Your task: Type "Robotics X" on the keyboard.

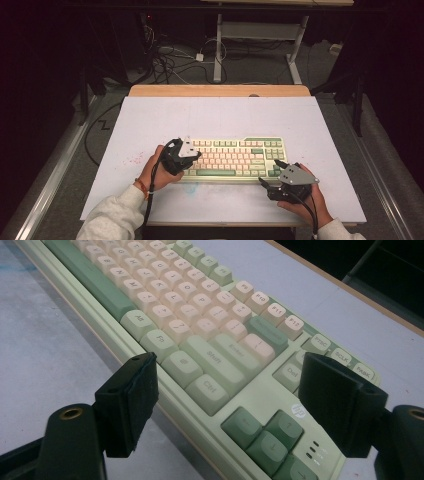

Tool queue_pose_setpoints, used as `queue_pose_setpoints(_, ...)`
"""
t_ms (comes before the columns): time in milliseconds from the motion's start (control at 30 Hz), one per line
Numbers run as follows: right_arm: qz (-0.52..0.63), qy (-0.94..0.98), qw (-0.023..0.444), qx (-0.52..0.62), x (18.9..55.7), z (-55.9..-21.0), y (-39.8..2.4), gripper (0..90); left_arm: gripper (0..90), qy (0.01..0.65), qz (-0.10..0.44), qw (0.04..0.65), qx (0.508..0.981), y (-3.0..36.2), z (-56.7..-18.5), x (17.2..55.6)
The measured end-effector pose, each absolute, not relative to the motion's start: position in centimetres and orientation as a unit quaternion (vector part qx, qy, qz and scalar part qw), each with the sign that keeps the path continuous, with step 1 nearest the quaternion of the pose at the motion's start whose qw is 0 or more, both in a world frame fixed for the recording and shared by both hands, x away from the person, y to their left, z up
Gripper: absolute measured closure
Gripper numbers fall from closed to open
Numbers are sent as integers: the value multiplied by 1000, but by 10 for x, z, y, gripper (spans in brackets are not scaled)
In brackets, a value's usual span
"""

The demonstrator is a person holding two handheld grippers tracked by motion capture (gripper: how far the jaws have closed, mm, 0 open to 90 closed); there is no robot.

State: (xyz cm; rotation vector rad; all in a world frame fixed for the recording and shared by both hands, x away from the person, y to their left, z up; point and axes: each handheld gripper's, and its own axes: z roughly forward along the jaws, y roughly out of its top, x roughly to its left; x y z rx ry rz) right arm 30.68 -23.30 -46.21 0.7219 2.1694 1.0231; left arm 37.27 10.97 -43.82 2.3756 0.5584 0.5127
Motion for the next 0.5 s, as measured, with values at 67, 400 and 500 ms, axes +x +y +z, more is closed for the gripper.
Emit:
queue_pose_setpoints(67, 386, 824, 314, 270, 307, -462, -232, 242, 876, 210, 184, 313, 908, 104, -440, 378)
queue_pose_setpoints(400, 378, 830, 312, 266, 308, -465, -232, 242, 872, 217, 162, 308, 912, 86, -446, 398)
queue_pose_setpoints(500, 378, 831, 309, 265, 308, -465, -231, 242, 869, 217, 159, 307, 913, 81, -447, 401)
